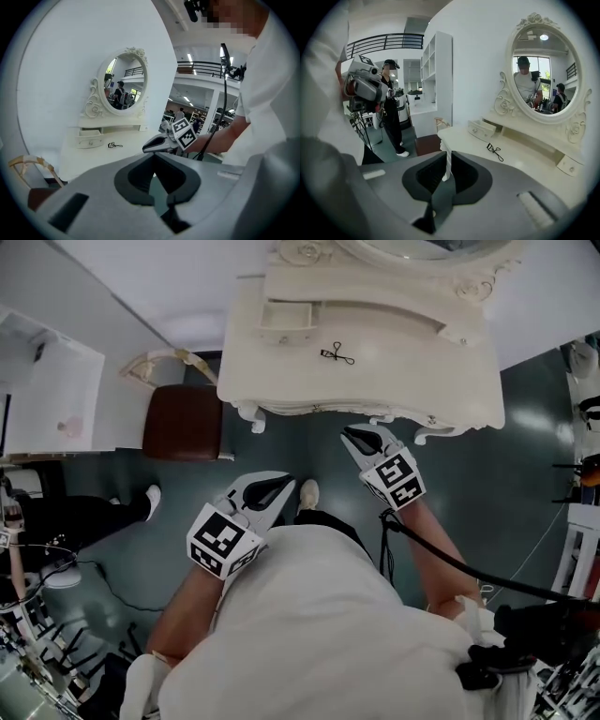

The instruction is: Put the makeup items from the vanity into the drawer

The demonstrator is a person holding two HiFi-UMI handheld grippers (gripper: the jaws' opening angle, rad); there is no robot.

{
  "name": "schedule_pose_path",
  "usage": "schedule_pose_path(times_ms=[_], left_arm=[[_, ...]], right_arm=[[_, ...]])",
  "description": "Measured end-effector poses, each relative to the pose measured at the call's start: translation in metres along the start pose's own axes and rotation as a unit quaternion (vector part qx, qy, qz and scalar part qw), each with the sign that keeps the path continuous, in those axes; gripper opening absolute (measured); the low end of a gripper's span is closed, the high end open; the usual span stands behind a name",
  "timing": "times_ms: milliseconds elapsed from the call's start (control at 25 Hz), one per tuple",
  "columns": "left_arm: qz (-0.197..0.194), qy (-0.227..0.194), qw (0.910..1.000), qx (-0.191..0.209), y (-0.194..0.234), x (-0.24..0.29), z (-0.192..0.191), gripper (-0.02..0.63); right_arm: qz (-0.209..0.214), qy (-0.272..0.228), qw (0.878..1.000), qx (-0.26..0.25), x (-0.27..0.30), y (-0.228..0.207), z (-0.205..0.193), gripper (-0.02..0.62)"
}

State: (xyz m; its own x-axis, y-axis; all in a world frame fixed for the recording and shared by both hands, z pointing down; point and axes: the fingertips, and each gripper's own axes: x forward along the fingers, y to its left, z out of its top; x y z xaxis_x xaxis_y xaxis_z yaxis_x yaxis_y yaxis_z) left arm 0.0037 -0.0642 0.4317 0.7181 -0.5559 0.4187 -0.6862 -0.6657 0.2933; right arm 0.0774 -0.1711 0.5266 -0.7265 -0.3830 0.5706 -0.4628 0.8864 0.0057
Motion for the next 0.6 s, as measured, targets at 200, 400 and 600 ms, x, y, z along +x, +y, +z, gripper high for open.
schedule_pose_path(times_ms=[200,400,600], left_arm=[[-0.001,-0.01,0.9999,-0.008,0.027,0.009,0.019,-0.002],[-0.008,-0.01,0.9999,-0.002,0.054,0.003,0.022,-0.002],[-0.012,0.007,0.9991,0.04,0.068,0.003,0.024,-0.002]], right_arm=[[-0.012,0.016,1.0,-0.006,0.033,-0.039,0.002,0.037],[-0.039,0.039,0.998,-0.005,0.066,-0.062,0.002,0.037],[-0.077,0.053,0.996,-0.01,0.096,-0.095,0.003,0.041]])
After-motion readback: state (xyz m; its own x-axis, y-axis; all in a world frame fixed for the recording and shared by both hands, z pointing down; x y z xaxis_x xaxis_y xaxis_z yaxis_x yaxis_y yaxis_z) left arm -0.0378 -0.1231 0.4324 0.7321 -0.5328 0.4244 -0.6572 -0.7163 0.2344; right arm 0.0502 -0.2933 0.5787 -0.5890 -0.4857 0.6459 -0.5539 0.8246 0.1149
